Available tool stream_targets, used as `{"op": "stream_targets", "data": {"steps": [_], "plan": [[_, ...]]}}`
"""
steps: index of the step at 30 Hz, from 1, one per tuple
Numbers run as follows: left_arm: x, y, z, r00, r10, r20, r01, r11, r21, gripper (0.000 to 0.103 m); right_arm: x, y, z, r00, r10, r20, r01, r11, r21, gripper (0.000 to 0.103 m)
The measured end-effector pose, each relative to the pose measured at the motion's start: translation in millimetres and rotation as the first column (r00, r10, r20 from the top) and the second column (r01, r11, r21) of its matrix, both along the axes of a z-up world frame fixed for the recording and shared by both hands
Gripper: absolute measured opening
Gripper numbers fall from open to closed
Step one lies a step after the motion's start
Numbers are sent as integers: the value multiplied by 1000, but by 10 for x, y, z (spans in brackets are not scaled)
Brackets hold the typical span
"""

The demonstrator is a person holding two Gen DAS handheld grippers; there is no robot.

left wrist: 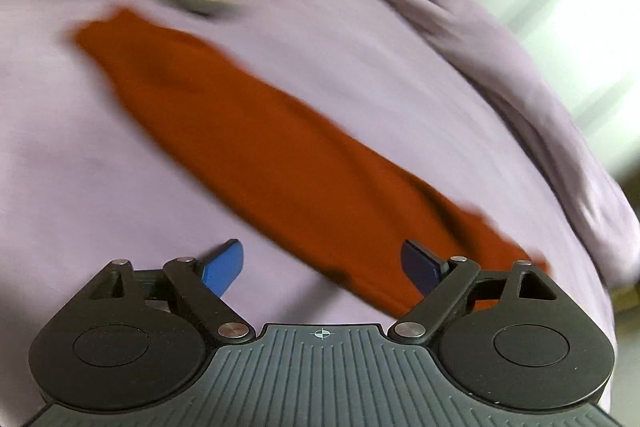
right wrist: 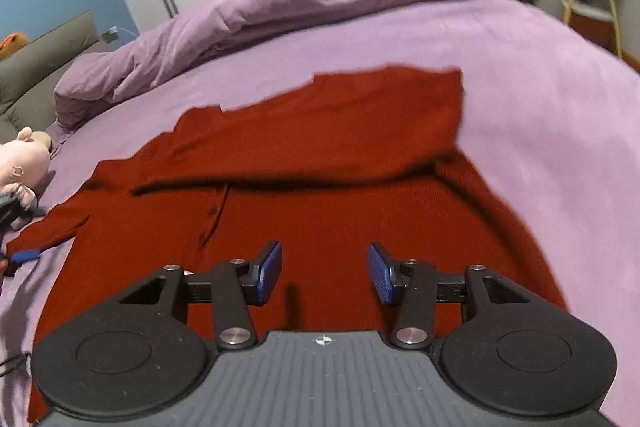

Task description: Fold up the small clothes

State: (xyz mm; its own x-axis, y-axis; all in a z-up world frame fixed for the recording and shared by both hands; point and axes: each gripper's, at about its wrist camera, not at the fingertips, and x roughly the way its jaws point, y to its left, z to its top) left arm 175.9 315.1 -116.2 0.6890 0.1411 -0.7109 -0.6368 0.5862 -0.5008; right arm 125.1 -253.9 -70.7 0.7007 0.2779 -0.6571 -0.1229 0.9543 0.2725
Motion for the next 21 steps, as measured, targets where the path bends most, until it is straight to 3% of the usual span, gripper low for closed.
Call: {"op": "stream_targets", "data": {"steps": [5,7,8,10,14,16,19,21], "plan": [[-277,666,-232,977,158,143,-128,972,-195,65,-36,54,-38,998,-8,-60,8,1000,0,47],[-302,828,-306,962,218,165,-175,955,-241,44,3,105,-23,997,4,-71,-5,1000,-17,47],[-294,912,-332,956,240,171,-191,946,-262,38,25,140,-12,997,11,-73,-13,1000,-28,47],[-340,1058,-470,939,297,175,-227,914,-335,10,25,176,-12,997,20,-71,-23,999,-44,47],[-478,1239,-686,904,370,216,-235,849,-473,11,31,263,21,998,44,-55,-47,997,-61,47],[-465,1225,-647,908,358,216,-231,861,-453,9,35,298,20,997,49,-55,-53,996,-73,47],[-345,1094,-383,943,271,193,-209,934,-290,8,38,291,13,997,47,-59,-51,996,-69,47],[-228,925,-108,956,179,232,-139,974,-179,8,36,266,24,998,41,-52,-44,997,-62,47]]}}
